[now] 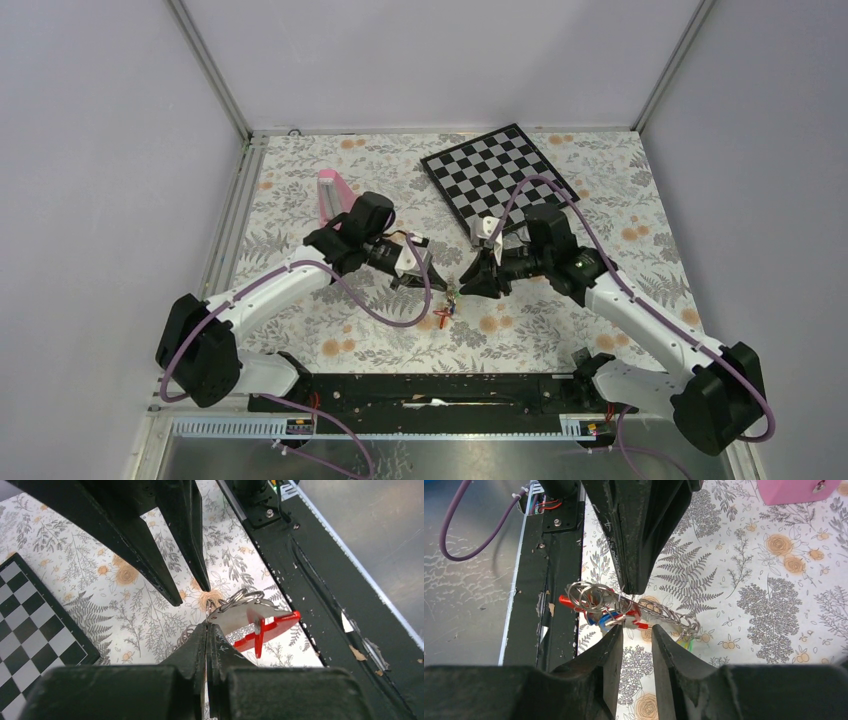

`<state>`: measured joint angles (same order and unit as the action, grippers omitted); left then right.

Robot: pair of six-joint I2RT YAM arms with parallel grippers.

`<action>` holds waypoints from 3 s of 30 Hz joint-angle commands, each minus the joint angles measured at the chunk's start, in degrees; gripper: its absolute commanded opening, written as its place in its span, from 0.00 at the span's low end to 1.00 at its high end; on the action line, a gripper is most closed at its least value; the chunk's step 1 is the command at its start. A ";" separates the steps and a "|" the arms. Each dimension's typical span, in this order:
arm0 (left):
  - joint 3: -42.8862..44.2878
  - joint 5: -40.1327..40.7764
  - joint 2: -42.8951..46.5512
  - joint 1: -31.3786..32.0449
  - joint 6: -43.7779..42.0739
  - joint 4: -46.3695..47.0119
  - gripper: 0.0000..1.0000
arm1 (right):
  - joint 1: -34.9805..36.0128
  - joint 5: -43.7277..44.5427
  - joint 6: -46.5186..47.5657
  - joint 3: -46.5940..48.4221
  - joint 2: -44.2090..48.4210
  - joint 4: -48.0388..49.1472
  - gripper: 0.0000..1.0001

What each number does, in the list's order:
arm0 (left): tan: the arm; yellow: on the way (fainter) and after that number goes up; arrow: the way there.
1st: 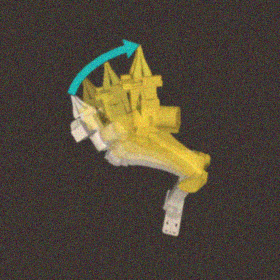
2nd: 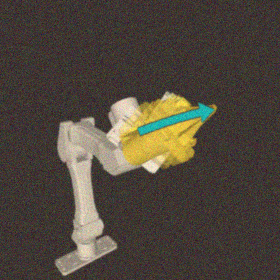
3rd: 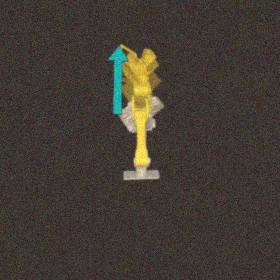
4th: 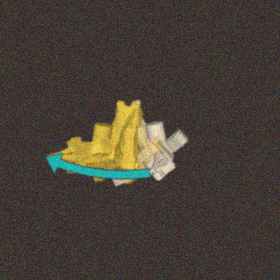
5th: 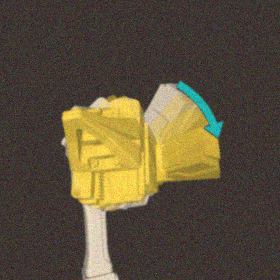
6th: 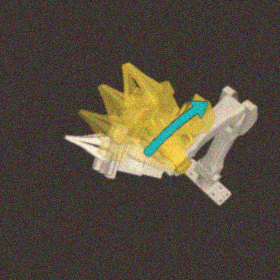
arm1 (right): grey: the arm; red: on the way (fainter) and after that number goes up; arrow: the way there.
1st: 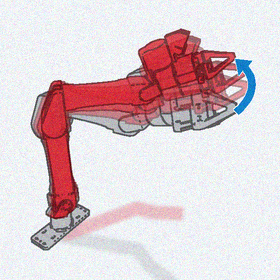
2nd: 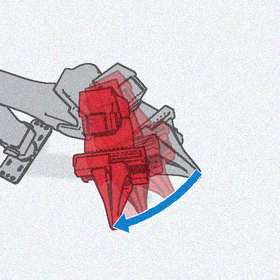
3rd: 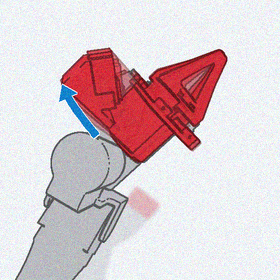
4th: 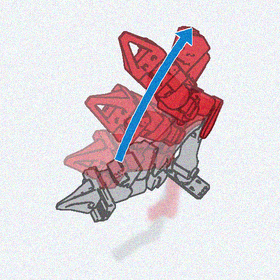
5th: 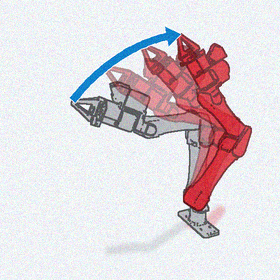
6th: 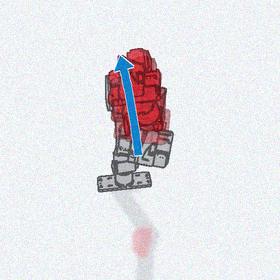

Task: Put the keys on the keyring

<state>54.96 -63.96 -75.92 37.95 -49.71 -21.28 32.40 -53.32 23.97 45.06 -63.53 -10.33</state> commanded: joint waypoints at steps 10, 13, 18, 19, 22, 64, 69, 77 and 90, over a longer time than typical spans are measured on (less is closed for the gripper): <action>0.50 -8.26 -2.52 -0.60 15.10 12.92 0.00 | -0.50 -0.67 1.20 3.39 3.06 -1.78 0.39; 0.37 -8.11 -2.74 -0.55 16.92 14.10 0.00 | -0.48 -0.38 1.04 3.43 3.12 -1.59 0.39; 0.11 -7.69 -2.99 -0.55 19.37 16.08 0.00 | -0.49 -0.57 0.70 3.14 3.01 -1.12 0.38; -0.04 -7.71 -3.00 -0.53 19.81 16.67 0.00 | -0.47 -0.52 0.65 3.15 2.92 -1.06 0.37; -0.54 -7.90 -2.92 -0.58 21.33 18.23 0.00 | -0.47 -0.30 0.52 2.83 2.64 -0.74 0.35; -4.26 -1.36 -1.77 -2.80 45.56 39.72 0.40 | -0.41 4.63 2.17 10.27 -0.96 -9.84 0.00; -4.45 -1.21 -1.92 -2.47 45.98 39.39 0.40 | -0.41 4.71 1.44 10.10 -1.19 -9.02 0.00; -5.13 0.32 -2.87 -1.72 47.14 39.59 0.40 | -0.41 4.72 0.56 9.56 -1.00 -7.83 0.00; -4.95 1.71 -4.10 -0.61 47.13 38.98 0.34 | -0.46 5.16 0.37 9.31 -0.73 -7.48 0.00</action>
<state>50.11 -62.98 -79.79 36.97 -2.48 15.14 32.21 -48.45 25.08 52.51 -64.88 -20.27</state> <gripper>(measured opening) 0.347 0.017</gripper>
